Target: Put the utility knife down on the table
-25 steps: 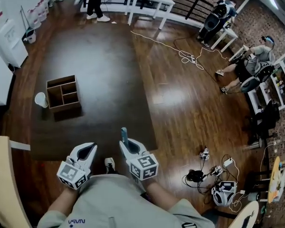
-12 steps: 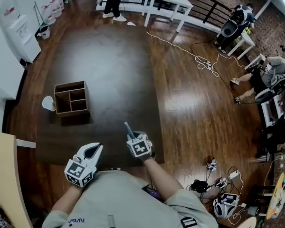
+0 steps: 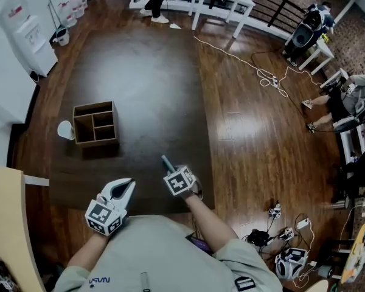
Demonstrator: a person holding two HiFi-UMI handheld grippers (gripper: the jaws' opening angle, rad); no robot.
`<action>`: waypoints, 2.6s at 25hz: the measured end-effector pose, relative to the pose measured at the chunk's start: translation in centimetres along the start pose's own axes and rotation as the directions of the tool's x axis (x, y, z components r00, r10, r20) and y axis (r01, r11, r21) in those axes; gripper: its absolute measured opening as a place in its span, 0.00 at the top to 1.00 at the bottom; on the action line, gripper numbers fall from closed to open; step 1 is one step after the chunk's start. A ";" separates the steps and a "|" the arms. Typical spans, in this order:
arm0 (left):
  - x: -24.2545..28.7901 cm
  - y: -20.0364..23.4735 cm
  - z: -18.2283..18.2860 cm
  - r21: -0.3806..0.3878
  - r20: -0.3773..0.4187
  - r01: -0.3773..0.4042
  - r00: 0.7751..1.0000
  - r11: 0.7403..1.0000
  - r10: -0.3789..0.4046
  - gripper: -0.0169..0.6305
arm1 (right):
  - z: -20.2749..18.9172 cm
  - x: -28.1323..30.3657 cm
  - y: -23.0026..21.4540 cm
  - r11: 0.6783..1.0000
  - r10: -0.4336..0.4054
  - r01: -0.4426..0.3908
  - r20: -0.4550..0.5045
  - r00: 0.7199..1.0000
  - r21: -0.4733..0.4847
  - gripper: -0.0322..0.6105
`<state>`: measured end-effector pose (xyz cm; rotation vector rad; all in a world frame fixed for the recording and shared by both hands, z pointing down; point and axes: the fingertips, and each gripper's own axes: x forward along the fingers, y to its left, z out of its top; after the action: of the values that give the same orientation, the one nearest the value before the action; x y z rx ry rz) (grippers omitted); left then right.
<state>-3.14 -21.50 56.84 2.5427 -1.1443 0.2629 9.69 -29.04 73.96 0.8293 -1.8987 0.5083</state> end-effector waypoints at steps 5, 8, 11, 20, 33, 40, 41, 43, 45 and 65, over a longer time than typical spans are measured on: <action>0.5 -0.5 0.2 0.015 -0.004 0.026 1.000 1.000 -0.026 0.97 | 0.0 0.1 -0.1 1.000 -0.008 0.008 -0.017 1.000 -0.019 0.82; 0.6 -0.7 0.3 0.022 -0.006 0.038 0.999 0.999 -0.038 0.97 | 0.2 -0.1 -0.4 1.000 -0.016 0.016 -0.011 1.000 -0.024 0.78; 0.5 -1.0 0.3 0.020 -0.002 0.044 0.999 0.999 -0.044 0.97 | -0.1 -0.9 -0.9 0.999 -0.036 0.036 -0.003 0.999 -0.011 0.75; 0.3 -2.2 -1.2 -0.002 0.026 0.068 0.997 0.998 -0.068 0.97 | -0.2 -7.3 -1.2 0.983 -0.133 0.100 0.218 0.967 0.154 0.75; -7.1 -6.1 -0.6 0.010 0.125 0.150 0.981 0.989 -0.150 0.97 | -0.3 -20.2 10.9 0.951 -0.246 0.083 0.569 0.785 0.298 0.95; -15.0 -11.9 -2.3 0.038 0.111 0.220 0.969 0.975 -0.223 0.97 | -4.6 -24.6 18.6 0.927 -0.324 0.125 0.585 0.744 0.354 0.95; -15.9 -12.5 -2.8 0.039 0.103 0.228 0.968 0.973 -0.231 0.97 | -5.2 -25.0 19.6 0.923 -0.333 0.130 0.582 0.742 0.362 0.95; -17.4 -13.4 -3.6 0.041 0.092 0.241 0.965 0.970 -0.244 0.97 | -6.3 -26.0 21.0 0.915 -0.349 0.136 0.574 0.740 0.380 0.95; -18.6 -14.4 -4.1 0.051 0.082 0.248 0.964 0.967 -0.251 0.97 | -7.1 -27.3 22.1 0.909 -0.362 0.141 0.573 0.735 0.393 0.95; -20.6 -30.1 -7.9 0.159 0.059 0.466 0.876 0.871 -0.479 0.97 | -20.4 -35.2 26.8 0.847 -0.480 0.197 0.551 0.683 0.494 0.95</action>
<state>5.76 14.29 51.07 2.8872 -0.5066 0.0969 13.12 14.13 51.69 1.8089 -2.2086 0.3873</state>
